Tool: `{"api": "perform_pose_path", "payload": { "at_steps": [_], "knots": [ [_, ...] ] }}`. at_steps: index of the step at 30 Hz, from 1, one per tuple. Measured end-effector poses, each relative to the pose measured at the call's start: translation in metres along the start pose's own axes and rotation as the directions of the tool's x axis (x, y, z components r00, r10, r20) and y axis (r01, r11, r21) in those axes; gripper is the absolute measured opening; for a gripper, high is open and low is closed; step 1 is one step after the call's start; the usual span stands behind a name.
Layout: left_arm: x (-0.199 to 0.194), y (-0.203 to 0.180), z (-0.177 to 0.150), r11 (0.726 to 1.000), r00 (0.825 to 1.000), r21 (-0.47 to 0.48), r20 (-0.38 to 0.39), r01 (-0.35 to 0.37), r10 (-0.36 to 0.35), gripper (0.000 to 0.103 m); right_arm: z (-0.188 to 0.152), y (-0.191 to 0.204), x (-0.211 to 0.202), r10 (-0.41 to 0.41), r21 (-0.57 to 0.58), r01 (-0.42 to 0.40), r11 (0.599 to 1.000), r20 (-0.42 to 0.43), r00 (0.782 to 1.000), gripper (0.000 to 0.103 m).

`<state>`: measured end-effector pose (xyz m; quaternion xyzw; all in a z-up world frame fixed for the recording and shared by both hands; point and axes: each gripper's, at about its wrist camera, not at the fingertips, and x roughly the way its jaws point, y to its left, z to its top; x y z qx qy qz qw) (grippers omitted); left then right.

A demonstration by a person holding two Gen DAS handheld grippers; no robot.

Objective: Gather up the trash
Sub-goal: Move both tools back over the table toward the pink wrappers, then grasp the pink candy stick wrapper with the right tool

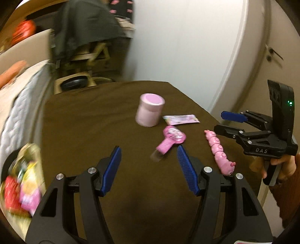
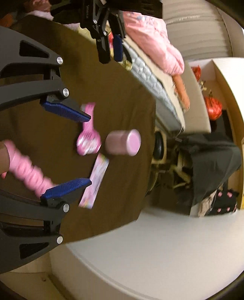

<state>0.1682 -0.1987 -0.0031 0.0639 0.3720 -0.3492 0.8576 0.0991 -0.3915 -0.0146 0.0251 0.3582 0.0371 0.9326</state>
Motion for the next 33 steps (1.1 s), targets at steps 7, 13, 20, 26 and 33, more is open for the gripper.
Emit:
{"api": "perform_pose_path", "payload": {
  "at_steps": [7, 13, 20, 26, 33],
  "knots": [
    [0.089, -0.045, 0.020, 0.986, 0.994, 0.167, -0.108, 0.012, 0.007, 0.059, -0.014, -0.035, 0.017, 0.024, 0.019, -0.023, 1.000, -0.071, 0.997, 0.058],
    [0.130, -0.061, 0.014, 0.975, 0.977, 0.223, -0.208, 0.005, 0.043, 0.059, 0.001, -0.063, 0.050, -0.006, -0.008, 0.006, 1.000, -0.099, 0.995, 0.058],
    [0.125, -0.043, 0.007, 0.992, 0.962, 0.124, -0.268, -0.028, 0.061, 0.042, 0.022, -0.079, 0.105, 0.096, -0.012, -0.098, 0.995, -0.103, 0.990, 0.058],
    [0.097, -0.019, -0.003, 0.999, 0.966, -0.012, -0.257, -0.041, 0.037, 0.042, 0.020, -0.098, 0.136, 0.199, 0.100, -0.185, 0.978, -0.156, 0.968, 0.058],
    [0.080, -0.020, -0.008, 0.999, 0.971, -0.020, -0.236, -0.042, 0.037, 0.043, 0.000, -0.070, 0.119, 0.239, 0.043, -0.235, 0.971, -0.202, 0.950, 0.058]
  ]
}}
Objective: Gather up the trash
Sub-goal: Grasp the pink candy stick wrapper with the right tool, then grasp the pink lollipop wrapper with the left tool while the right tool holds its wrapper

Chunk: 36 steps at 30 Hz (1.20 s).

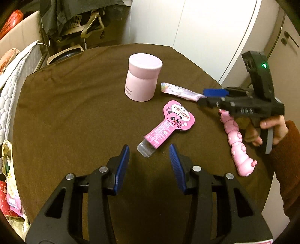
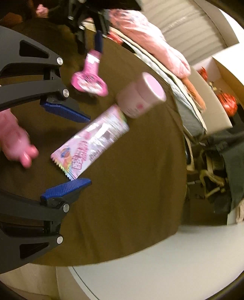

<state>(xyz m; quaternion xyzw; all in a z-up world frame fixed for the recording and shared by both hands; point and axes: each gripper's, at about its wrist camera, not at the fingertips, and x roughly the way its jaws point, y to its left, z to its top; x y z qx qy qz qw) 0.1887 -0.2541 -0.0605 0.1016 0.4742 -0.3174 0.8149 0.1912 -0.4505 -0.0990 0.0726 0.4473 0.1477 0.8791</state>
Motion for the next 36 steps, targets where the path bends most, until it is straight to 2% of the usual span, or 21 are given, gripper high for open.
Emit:
{"api": "perform_pose_path", "payload": {
  "at_steps": [4, 6, 10, 13, 14, 15, 17, 19, 24, 27, 32, 36],
  "knots": [
    [-0.002, 0.002, 0.000, 1.000, 1.000, -0.003, 0.009, -0.001, 0.001, 0.044, 0.000, 0.021, -0.004, -0.075, -0.084, 0.075, 0.994, 0.004, 0.997, 0.058],
    [-0.002, 0.005, 0.000, 1.000, 1.000, -0.006, 0.012, -0.003, 0.004, 0.045, 0.006, 0.022, -0.004, -0.090, -0.085, 0.092, 0.992, 0.027, 0.996, 0.058],
    [-0.009, 0.008, -0.001, 1.000, 1.000, -0.009, 0.028, 0.006, -0.006, 0.049, 0.019, 0.015, 0.009, -0.087, -0.065, 0.088, 0.994, 0.017, 0.996, 0.055],
    [-0.015, 0.011, 0.001, 1.000, 0.999, -0.006, 0.044, 0.023, -0.023, 0.050, 0.024, 0.014, 0.018, -0.099, -0.072, 0.099, 0.992, -0.003, 0.995, 0.043],
    [-0.016, 0.011, 0.002, 1.000, 0.999, -0.001, 0.047, 0.028, -0.028, 0.052, 0.024, 0.015, 0.018, -0.104, -0.081, 0.104, 0.991, -0.003, 0.995, 0.036],
    [-0.017, 0.010, 0.004, 0.999, 0.998, 0.010, 0.048, 0.033, -0.033, 0.054, 0.024, 0.016, 0.017, -0.109, -0.090, 0.107, 0.990, -0.011, 0.994, 0.035],
    [-0.018, 0.007, 0.007, 0.999, 0.998, 0.040, 0.052, 0.034, -0.036, 0.056, 0.022, 0.019, 0.011, -0.112, -0.094, 0.110, 0.989, -0.016, 0.994, 0.020],
    [-0.018, 0.004, 0.010, 0.997, 0.998, 0.067, 0.056, 0.037, -0.040, 0.056, 0.017, 0.020, 0.000, -0.135, -0.078, 0.134, 0.988, -0.003, 0.991, 0.014],
    [-0.009, -0.008, 0.022, 0.992, 0.997, 0.117, 0.049, 0.046, -0.052, 0.056, 0.002, 0.018, -0.044, -0.191, 0.005, 0.192, 0.981, 0.073, 0.979, 0.014],
    [0.000, -0.018, 0.029, 0.986, 0.998, 0.160, 0.040, 0.050, -0.057, 0.056, -0.009, 0.018, -0.064, -0.198, 0.027, 0.196, 0.980, 0.103, 0.975, 0.014],
    [0.019, -0.030, 0.037, 0.978, 0.998, 0.203, 0.004, 0.058, -0.060, 0.056, -0.036, 0.014, -0.082, -0.212, 0.065, 0.206, 0.976, 0.103, 0.972, 0.014],
    [0.028, -0.033, 0.037, 0.978, 0.996, 0.187, -0.031, 0.088, -0.083, 0.056, -0.057, 0.008, -0.090, -0.221, 0.132, 0.207, 0.969, 0.103, 0.970, 0.014]
  ]
}}
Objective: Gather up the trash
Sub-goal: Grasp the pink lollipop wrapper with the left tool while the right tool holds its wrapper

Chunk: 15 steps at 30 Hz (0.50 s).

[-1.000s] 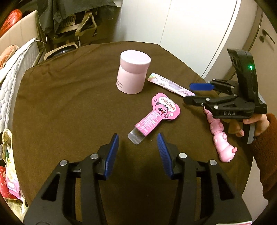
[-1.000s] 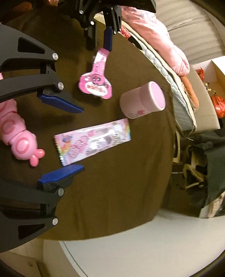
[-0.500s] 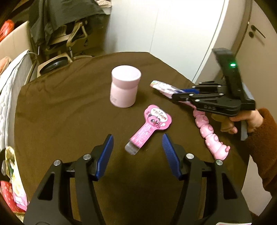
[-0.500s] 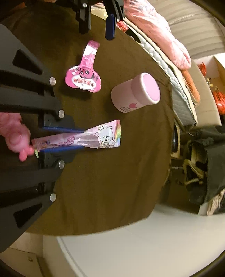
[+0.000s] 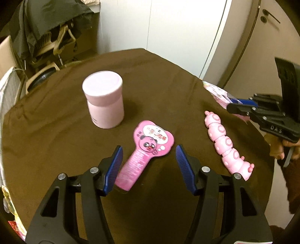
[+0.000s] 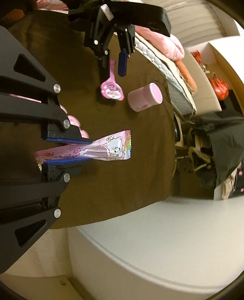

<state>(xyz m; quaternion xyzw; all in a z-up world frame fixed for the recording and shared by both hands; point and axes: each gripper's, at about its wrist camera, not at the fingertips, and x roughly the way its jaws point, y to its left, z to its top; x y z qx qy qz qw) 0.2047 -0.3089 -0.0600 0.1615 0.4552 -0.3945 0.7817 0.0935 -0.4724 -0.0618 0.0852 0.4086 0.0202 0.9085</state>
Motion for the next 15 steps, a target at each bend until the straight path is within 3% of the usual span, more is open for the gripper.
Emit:
{"api": "perform_pose_path", "payload": {
  "at_steps": [6, 12, 15],
  "knots": [
    [0.001, -0.009, -0.006, 0.998, 0.998, 0.010, -0.030, 0.064, -0.063, 0.056, -0.013, -0.007, -0.010, -0.021, 0.034, 0.020, 0.999, 0.016, 1.000, 0.014],
    [0.012, 0.005, 0.003, 0.999, 1.000, -0.044, -0.023, -0.002, 0.001, 0.072, -0.017, -0.003, -0.008, -0.006, 0.038, 0.005, 0.999, 0.018, 1.000, 0.014],
    [0.022, 0.008, 0.009, 0.998, 0.998, -0.041, -0.039, -0.055, 0.053, 0.073, -0.019, -0.001, -0.007, 0.000, 0.042, -0.001, 0.999, 0.017, 1.000, 0.014]
  ]
}}
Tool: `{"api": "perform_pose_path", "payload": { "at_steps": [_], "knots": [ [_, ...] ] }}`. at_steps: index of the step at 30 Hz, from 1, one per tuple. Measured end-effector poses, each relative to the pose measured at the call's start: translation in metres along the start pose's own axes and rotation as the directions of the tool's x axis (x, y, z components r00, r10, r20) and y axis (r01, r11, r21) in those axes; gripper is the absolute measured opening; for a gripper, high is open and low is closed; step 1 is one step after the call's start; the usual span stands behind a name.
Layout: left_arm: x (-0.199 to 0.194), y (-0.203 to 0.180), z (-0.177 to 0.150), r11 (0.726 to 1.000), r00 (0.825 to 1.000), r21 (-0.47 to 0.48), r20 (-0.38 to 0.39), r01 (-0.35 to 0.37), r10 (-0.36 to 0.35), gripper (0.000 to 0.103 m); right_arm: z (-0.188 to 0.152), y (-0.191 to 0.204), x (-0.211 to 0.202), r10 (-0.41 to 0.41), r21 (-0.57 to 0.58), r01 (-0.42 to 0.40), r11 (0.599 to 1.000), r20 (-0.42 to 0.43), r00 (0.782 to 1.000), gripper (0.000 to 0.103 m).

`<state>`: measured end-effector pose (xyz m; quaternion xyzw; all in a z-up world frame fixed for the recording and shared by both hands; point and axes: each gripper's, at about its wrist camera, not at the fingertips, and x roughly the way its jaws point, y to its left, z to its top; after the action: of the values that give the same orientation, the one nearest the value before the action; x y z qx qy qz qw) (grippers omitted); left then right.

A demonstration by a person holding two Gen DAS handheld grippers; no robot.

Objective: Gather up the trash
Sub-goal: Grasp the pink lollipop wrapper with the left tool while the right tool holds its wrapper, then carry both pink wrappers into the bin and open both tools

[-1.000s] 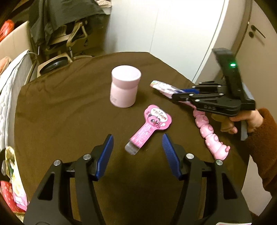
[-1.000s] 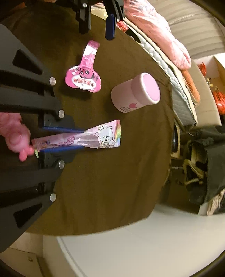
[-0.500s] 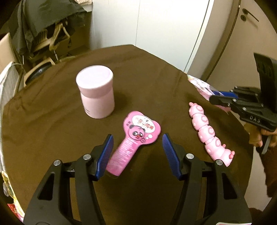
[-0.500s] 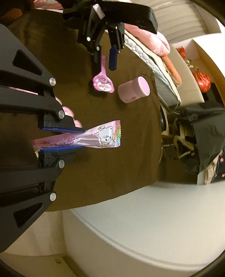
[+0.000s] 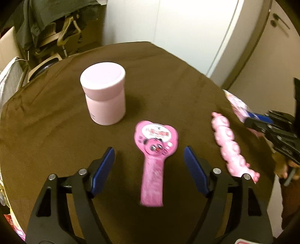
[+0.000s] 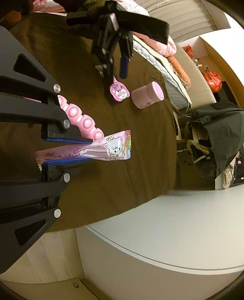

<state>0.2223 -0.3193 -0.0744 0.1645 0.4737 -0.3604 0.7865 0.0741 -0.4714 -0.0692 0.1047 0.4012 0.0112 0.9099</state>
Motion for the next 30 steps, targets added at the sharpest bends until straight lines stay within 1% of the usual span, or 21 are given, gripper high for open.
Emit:
{"api": "perform_pose_path", "payload": {
  "at_steps": [3, 4, 6, 7, 8, 9, 10, 13, 14, 15, 18, 21, 25, 27, 30],
  "knots": [
    [0.006, -0.006, 0.001, 0.995, 0.997, 0.057, 0.004, -0.082, 0.082, 0.071, -0.001, 0.004, -0.001, 0.007, 0.002, -0.007, 1.000, 0.001, 1.000, 0.014],
    [0.007, -0.008, 0.000, 0.993, 0.996, 0.071, 0.006, -0.093, 0.093, 0.069, 0.000, 0.006, -0.002, 0.007, -0.001, -0.007, 1.000, 0.001, 1.000, 0.014],
    [0.008, -0.010, -0.001, 0.992, 0.995, 0.075, -0.005, -0.101, 0.102, 0.057, 0.001, 0.009, -0.004, 0.006, -0.007, -0.006, 1.000, 0.004, 1.000, 0.014],
    [0.008, -0.010, -0.001, 0.992, 0.994, 0.065, -0.015, -0.108, 0.109, 0.054, 0.002, 0.012, -0.005, 0.005, -0.012, -0.005, 1.000, 0.006, 1.000, 0.014],
    [0.008, -0.008, -0.002, 0.992, 0.994, 0.057, -0.016, -0.110, 0.111, 0.043, 0.003, 0.013, -0.006, 0.004, -0.015, -0.004, 1.000, 0.010, 1.000, 0.014],
    [0.006, -0.009, -0.005, 0.993, 0.994, 0.046, -0.014, -0.112, 0.112, 0.036, 0.004, 0.015, -0.008, 0.003, -0.017, -0.003, 1.000, 0.015, 1.000, 0.014],
    [0.004, -0.007, -0.005, 0.994, 0.994, 0.032, -0.012, -0.109, 0.110, 0.035, 0.005, 0.018, -0.011, 0.003, -0.019, -0.002, 1.000, 0.022, 1.000, 0.014],
    [-0.013, -0.001, -0.009, 0.998, 0.997, -0.006, 0.025, -0.067, 0.067, 0.033, 0.008, 0.027, -0.022, 0.005, -0.030, -0.003, 1.000, 0.044, 0.999, 0.014],
    [-0.021, 0.000, -0.010, 0.998, 0.998, -0.013, 0.041, -0.056, 0.056, 0.028, 0.008, 0.029, -0.025, 0.004, -0.035, -0.002, 0.999, 0.050, 0.999, 0.014],
    [-0.027, 0.001, -0.012, 0.999, 0.997, -0.018, 0.053, -0.046, 0.047, 0.026, 0.010, 0.033, -0.028, 0.003, -0.041, -0.001, 0.999, 0.055, 0.998, 0.014],
    [-0.055, 0.004, -0.020, 0.999, 0.994, -0.038, 0.102, -0.019, 0.023, 0.024, 0.016, 0.046, -0.037, 0.008, -0.061, -0.004, 0.998, 0.074, 0.997, 0.014],
    [-0.088, 0.006, -0.034, 0.999, 0.988, -0.052, 0.152, -0.006, 0.014, 0.023, 0.023, 0.063, -0.046, 0.020, -0.091, -0.012, 0.996, 0.094, 0.995, 0.014],
    [-0.126, 0.021, -0.047, 0.996, 0.978, -0.084, 0.206, -0.020, 0.037, 0.022, 0.030, 0.094, -0.059, 0.056, -0.130, -0.040, 0.991, 0.123, 0.991, 0.014],
    [-0.146, 0.033, -0.055, 0.993, 0.970, -0.111, 0.236, -0.028, 0.053, 0.022, 0.035, 0.108, -0.063, 0.075, -0.149, -0.054, 0.987, 0.133, 0.988, 0.014],
    [-0.177, 0.051, -0.072, 0.986, 0.955, -0.159, 0.281, -0.055, 0.099, 0.022, 0.044, 0.134, -0.066, 0.103, -0.186, -0.074, 0.980, 0.147, 0.984, 0.014]
  ]
}}
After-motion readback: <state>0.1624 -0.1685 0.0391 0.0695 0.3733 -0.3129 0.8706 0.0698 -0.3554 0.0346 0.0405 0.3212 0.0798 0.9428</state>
